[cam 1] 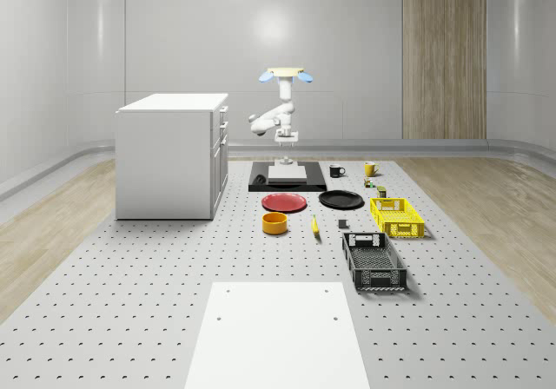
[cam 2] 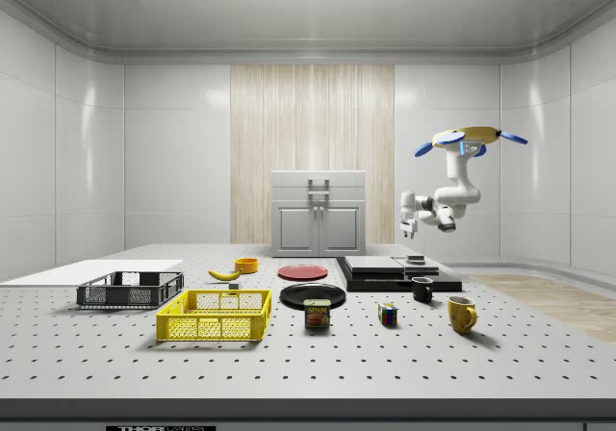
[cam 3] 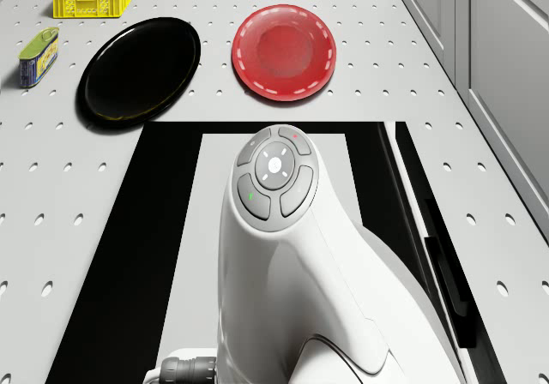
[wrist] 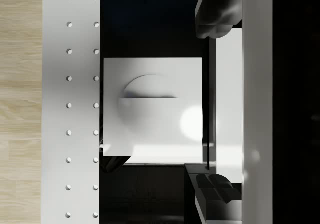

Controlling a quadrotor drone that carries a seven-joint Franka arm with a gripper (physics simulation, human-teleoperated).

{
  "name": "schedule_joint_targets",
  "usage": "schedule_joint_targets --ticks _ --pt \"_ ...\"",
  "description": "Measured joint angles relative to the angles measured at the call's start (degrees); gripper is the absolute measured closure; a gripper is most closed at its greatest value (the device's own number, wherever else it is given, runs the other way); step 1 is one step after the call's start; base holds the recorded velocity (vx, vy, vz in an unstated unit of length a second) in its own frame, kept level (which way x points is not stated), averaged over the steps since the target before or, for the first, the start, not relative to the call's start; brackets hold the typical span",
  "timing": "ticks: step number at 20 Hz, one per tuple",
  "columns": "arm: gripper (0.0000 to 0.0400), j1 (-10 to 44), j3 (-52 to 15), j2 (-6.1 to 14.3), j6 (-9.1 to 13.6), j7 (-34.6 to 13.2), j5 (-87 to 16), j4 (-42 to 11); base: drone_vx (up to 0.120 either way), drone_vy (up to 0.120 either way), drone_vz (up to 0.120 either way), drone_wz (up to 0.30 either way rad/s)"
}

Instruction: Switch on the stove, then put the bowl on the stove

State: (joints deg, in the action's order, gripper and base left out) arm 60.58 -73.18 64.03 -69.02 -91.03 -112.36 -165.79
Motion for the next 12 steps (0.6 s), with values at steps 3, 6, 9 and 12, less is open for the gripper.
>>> schedule_joint_targets --ticks 3,6,9,12 --pt "0.0000 0.40 -0.34 0.91 -0.76 -0.36 0.46 0.06 0.000 0.040 -0.120 0.000" --pt "0.0000 0.76 -0.65 1.80 -1.53 -0.69 0.92 0.13 0.000 0.027 -0.120 0.000" --pt "0.0000 1.08 -0.94 2.66 -2.30 -0.99 1.37 0.19 0.000 0.000 -0.120 0.000" --pt "0.0000 1.34 -1.05 3.56 -3.15 -1.23 1.67 0.26 0.000 0.000 -0.080 0.000"
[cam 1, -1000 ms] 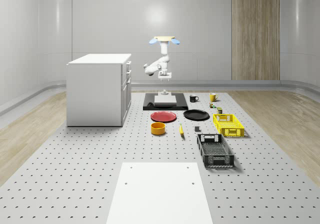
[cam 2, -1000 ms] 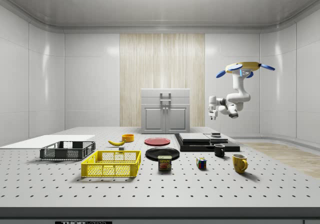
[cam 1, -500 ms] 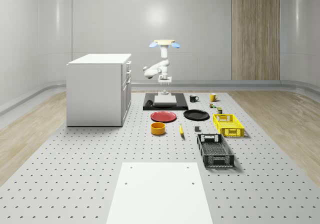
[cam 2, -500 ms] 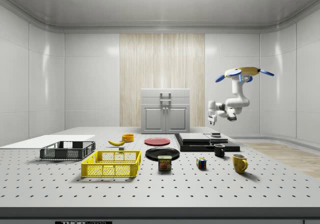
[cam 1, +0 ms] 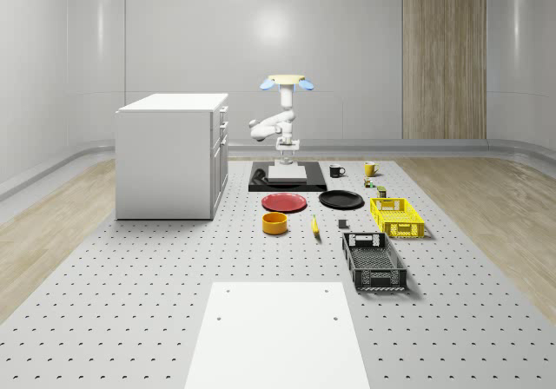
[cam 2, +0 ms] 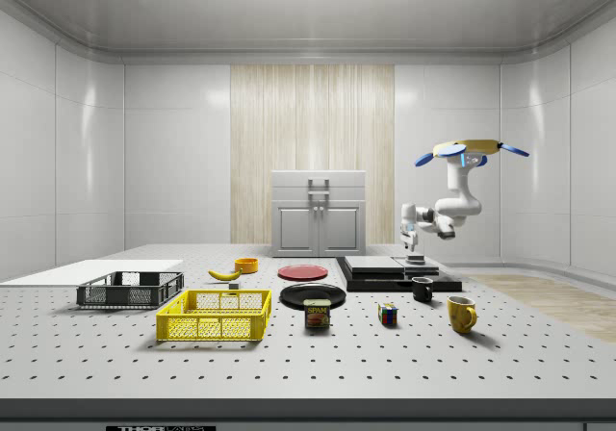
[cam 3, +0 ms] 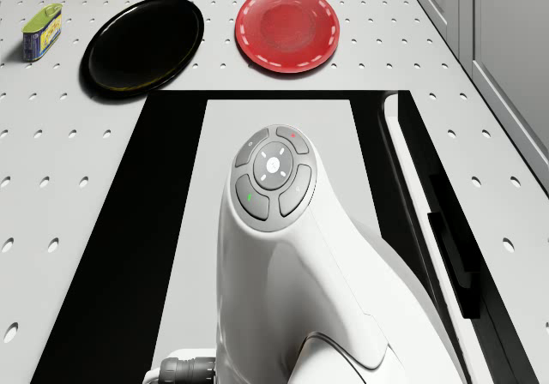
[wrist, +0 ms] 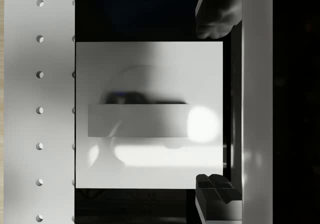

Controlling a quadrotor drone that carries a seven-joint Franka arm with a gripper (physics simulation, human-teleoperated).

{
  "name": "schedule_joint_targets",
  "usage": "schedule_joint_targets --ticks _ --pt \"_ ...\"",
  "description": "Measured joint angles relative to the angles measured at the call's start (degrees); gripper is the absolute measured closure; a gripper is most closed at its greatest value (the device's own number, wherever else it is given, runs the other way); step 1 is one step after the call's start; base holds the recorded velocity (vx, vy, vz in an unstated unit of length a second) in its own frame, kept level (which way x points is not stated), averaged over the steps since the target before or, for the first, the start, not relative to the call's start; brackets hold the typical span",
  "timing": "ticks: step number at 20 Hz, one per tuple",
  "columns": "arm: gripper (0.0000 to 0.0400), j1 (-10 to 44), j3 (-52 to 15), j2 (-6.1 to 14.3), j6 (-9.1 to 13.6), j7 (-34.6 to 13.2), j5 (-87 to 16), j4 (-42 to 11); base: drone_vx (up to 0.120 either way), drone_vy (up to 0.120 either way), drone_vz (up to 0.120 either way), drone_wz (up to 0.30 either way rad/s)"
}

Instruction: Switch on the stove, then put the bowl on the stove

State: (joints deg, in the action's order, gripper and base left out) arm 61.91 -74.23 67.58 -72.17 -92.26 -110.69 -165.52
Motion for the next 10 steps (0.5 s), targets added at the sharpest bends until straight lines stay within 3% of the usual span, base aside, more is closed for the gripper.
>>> schedule_joint_targets --ticks 10 --pt "0.0000 -0.15 5.64 4.07 -5.76 0.48 -4.54 1.27 0.000 0.000 0.000 0.000"
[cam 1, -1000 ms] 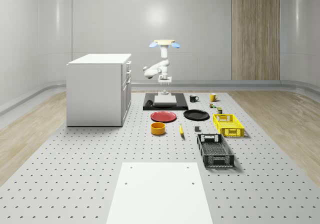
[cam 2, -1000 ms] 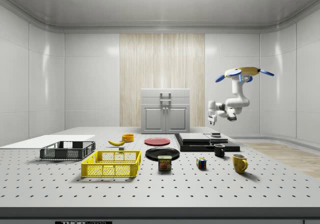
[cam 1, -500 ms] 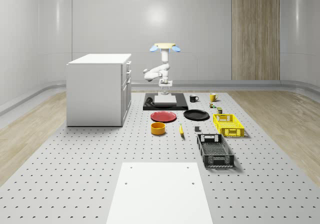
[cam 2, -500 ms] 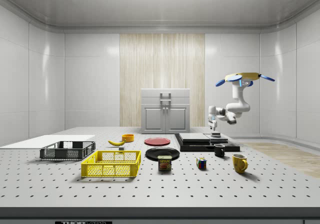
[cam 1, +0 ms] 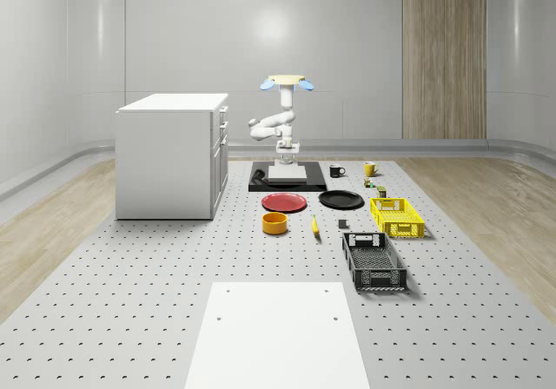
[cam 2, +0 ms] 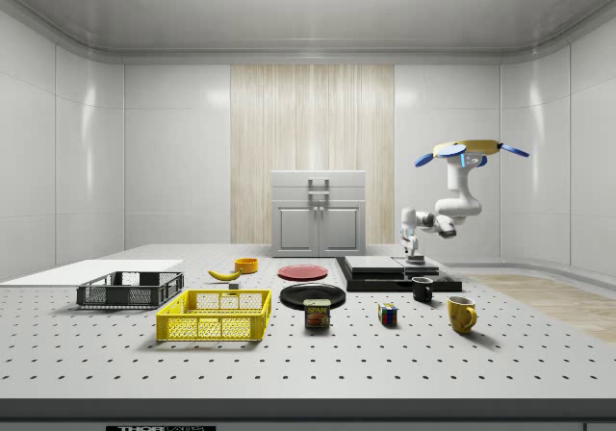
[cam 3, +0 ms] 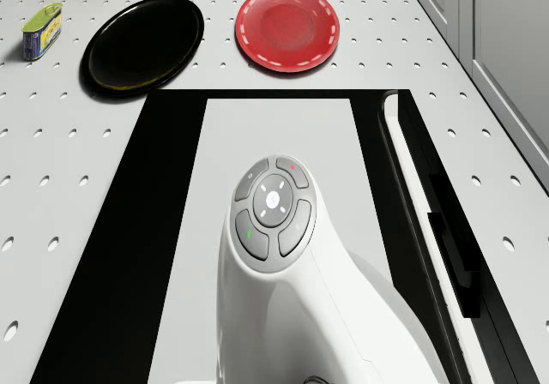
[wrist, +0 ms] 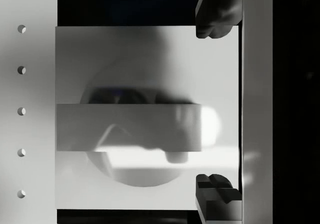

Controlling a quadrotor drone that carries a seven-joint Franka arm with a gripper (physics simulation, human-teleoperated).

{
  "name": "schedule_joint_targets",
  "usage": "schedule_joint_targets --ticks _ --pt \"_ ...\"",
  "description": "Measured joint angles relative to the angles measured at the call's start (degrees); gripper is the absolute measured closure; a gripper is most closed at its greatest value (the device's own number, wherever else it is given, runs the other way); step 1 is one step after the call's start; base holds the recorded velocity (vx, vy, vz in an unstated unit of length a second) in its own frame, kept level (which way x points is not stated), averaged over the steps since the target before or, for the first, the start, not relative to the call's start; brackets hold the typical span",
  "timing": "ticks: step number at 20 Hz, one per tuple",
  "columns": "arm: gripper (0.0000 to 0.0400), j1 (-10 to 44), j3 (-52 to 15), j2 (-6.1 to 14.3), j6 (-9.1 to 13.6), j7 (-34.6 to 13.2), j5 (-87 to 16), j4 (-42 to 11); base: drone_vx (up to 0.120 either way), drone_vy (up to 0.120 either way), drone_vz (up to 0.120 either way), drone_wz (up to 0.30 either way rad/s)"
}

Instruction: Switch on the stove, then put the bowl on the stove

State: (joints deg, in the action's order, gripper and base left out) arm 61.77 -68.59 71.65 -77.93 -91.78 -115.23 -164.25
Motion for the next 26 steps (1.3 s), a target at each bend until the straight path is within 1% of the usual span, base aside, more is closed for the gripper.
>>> schedule_joint_targets --ticks 5,9,19,26 --pt "0.0000 0.24 2.22 1.39 -2.22 0.08 -1.84 0.73 0.000 0.000 0.000 0.000" --pt "0.0000 0.49 3.08 2.14 -3.33 0.01 -2.50 1.10 0.000 0.000 0.000 0.000" --pt "0.0000 0.62 3.31 3.58 -4.93 0.09 -2.37 1.44 0.000 0.000 0.000 0.000" --pt "0.0000 1.67 3.22 4.09 -5.42 -0.91 -2.16 1.50 0.000 0.000 0.000 0.000"
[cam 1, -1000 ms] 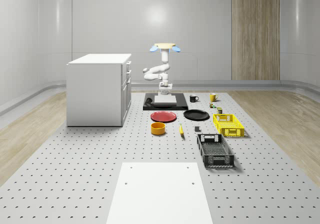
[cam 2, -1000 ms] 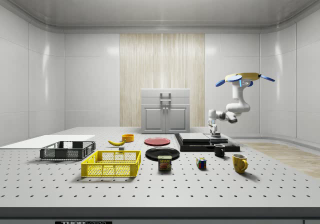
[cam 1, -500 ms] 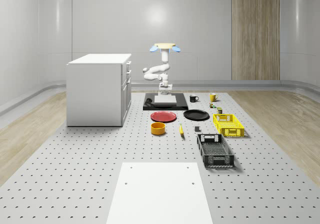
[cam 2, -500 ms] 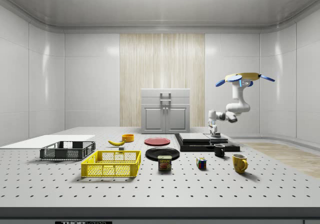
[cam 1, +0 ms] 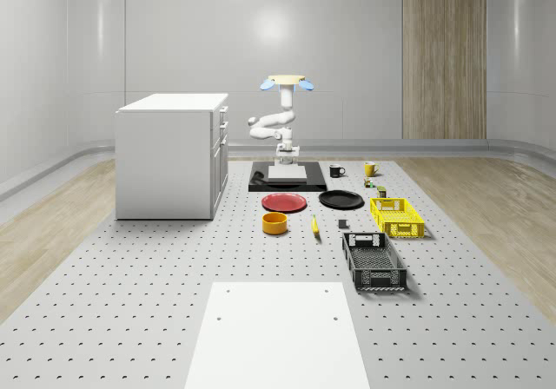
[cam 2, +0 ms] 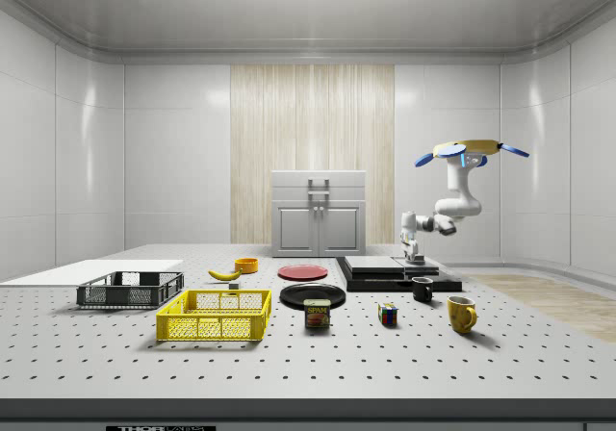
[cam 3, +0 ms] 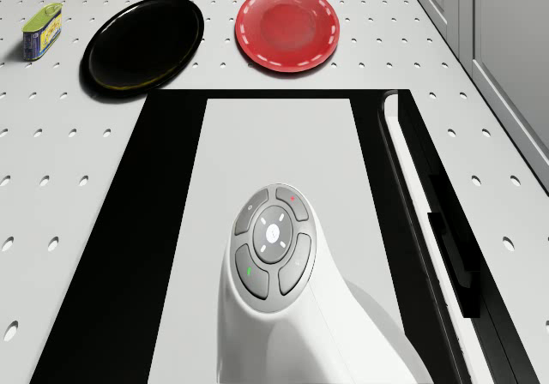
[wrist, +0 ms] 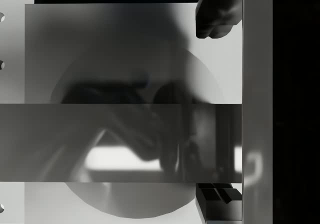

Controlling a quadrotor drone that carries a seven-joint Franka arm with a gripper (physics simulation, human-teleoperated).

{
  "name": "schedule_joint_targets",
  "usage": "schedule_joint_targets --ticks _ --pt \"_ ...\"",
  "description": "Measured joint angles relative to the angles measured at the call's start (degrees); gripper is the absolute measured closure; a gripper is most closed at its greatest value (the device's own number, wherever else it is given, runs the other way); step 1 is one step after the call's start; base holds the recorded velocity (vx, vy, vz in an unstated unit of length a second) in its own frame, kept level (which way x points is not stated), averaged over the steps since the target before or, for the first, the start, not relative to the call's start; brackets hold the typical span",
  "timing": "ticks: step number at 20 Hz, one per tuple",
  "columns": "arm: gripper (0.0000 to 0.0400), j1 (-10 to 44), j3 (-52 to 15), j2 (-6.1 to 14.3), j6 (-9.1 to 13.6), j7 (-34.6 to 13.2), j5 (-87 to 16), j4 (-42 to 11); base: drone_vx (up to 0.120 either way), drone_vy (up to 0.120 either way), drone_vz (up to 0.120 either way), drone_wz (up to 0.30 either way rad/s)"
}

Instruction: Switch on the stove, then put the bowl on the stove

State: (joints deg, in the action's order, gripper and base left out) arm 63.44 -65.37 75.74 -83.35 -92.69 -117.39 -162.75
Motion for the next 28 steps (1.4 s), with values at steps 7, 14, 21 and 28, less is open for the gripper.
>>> schedule_joint_targets --ticks 7,14,21,28 --pt "0.0000 1.58 0.11 -0.33 0.11 -0.18 -0.15 0.15 0.000 0.000 0.000 0.000" --pt "0.0000 3.29 0.11 -0.55 0.42 -2.79 -0.25 0.09 0.000 0.000 0.000 0.000" --pt "0.0000 5.13 0.02 -0.59 0.46 -4.83 -0.20 0.19 0.000 0.000 0.000 0.000" --pt "0.0000 8.30 -0.04 -1.24 0.98 -7.80 -0.35 0.46 0.000 0.000 0.000 0.000"
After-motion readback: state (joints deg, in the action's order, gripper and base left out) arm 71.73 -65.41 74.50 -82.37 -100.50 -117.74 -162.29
